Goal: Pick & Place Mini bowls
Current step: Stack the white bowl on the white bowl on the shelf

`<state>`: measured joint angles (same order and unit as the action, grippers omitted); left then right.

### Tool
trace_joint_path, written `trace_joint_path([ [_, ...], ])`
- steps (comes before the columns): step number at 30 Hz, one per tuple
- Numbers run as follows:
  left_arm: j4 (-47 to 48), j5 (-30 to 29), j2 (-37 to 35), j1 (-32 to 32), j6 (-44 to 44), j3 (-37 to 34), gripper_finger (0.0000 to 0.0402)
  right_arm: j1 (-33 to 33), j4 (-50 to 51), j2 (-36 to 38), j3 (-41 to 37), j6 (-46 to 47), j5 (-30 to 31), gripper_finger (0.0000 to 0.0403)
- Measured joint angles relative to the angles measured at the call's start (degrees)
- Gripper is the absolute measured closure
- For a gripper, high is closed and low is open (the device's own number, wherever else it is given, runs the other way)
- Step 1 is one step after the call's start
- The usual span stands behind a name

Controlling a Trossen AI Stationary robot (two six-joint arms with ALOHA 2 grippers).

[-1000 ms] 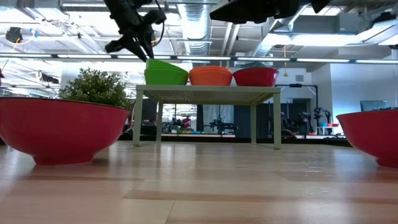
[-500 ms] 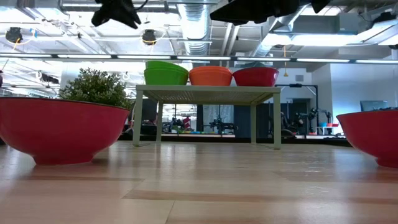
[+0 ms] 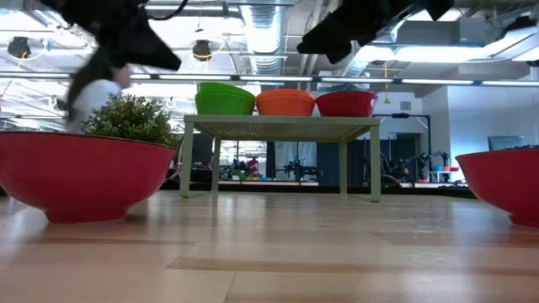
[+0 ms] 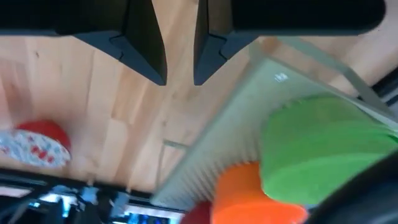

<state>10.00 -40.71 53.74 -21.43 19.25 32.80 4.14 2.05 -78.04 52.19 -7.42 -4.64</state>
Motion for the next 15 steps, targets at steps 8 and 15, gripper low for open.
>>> trace_joint_path([
  [8,-5.7,-0.2,0.0,-3.0,-4.7,-3.9,0.0321,5.6,6.0,0.0,-0.2,9.8,1.3,0.0291],
  [15,-12.7,0.0,0.0,-2.9,-8.5,-3.9,0.0321,12.7,11.1,0.0,-0.2,21.6,14.1,0.0294],
])
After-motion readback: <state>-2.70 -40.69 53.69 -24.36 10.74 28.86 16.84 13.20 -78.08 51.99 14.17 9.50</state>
